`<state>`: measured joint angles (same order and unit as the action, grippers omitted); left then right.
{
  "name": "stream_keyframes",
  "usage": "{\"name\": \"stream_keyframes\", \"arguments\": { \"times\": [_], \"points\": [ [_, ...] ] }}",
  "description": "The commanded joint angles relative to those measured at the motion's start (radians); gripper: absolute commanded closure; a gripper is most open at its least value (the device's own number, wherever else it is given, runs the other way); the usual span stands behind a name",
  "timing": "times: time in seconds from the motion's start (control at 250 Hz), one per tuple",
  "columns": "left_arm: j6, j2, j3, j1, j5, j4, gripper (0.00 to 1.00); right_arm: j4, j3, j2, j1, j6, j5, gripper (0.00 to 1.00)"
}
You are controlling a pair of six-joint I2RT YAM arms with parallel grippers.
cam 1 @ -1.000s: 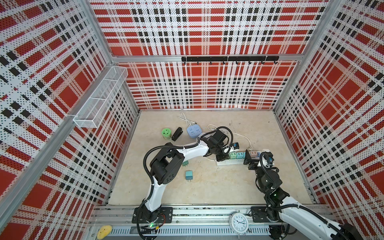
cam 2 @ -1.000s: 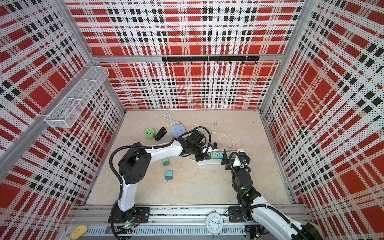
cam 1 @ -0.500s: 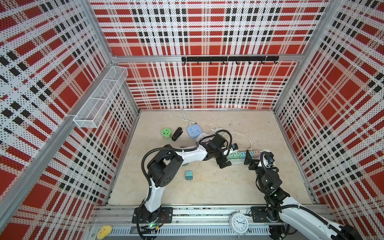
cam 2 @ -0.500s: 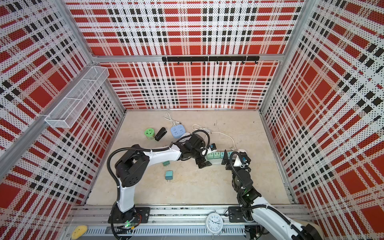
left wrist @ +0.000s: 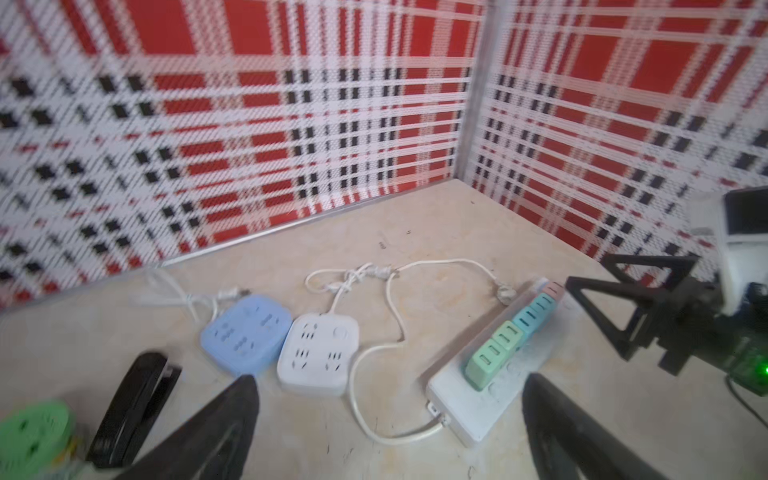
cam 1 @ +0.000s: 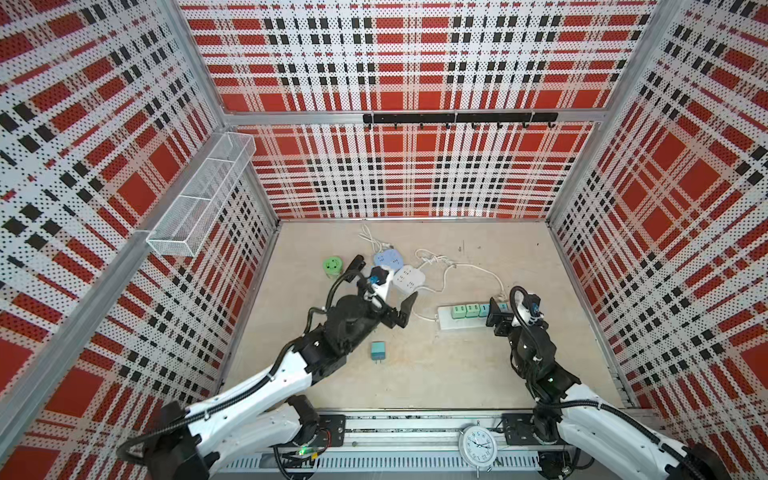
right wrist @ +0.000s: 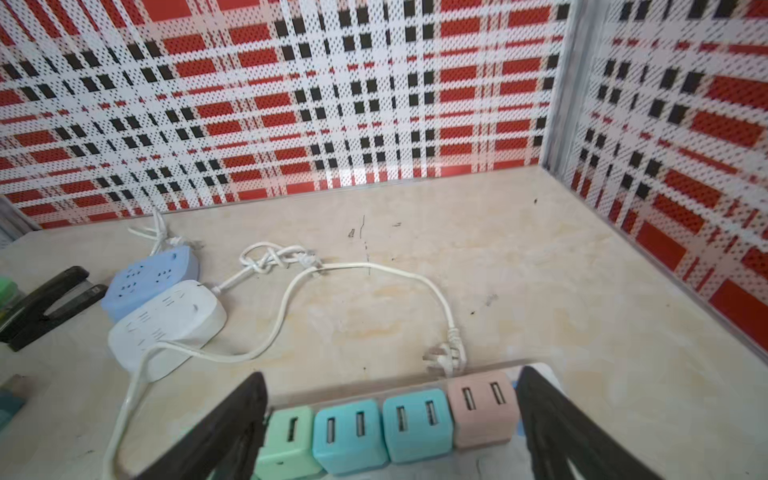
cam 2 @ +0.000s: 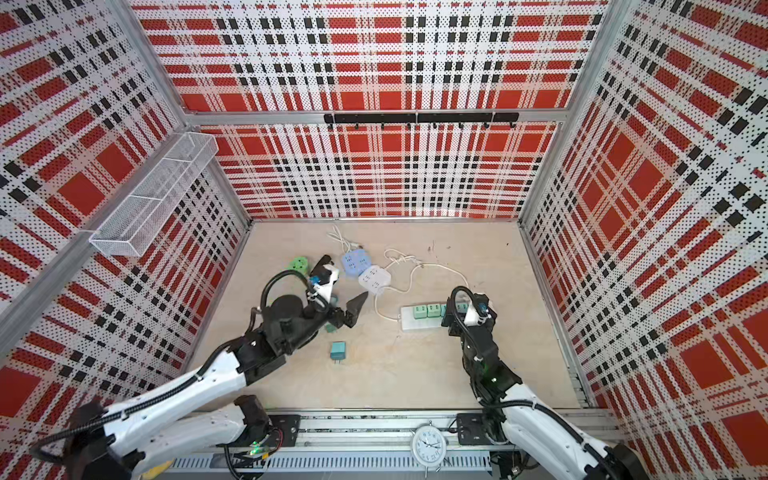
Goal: Insert the plug
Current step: 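Open and lift the left gripper while the right gripper swings toward the adapters, then move the right gripper over the loose adapters near the robot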
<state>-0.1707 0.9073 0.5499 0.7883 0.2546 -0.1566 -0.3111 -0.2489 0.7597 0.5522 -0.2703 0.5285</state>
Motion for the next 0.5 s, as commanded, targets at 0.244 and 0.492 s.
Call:
{"name": "stream_keyframes", "arguments": {
  "times": [0.244, 0.492],
  "points": [
    [-0.443, -0.1, -0.302, -0.253, 0.193, -0.201, 0.01, 0.391, -0.674, 0.657, 0.17, -0.203, -0.071, 0.22],
    [-0.494, 0.055, -0.353, -0.318, 0.267, -0.382, 0.01, 0.63, -1.217, 1.152, 0.187, -0.209, -0.135, 0.23]
  ]
}}
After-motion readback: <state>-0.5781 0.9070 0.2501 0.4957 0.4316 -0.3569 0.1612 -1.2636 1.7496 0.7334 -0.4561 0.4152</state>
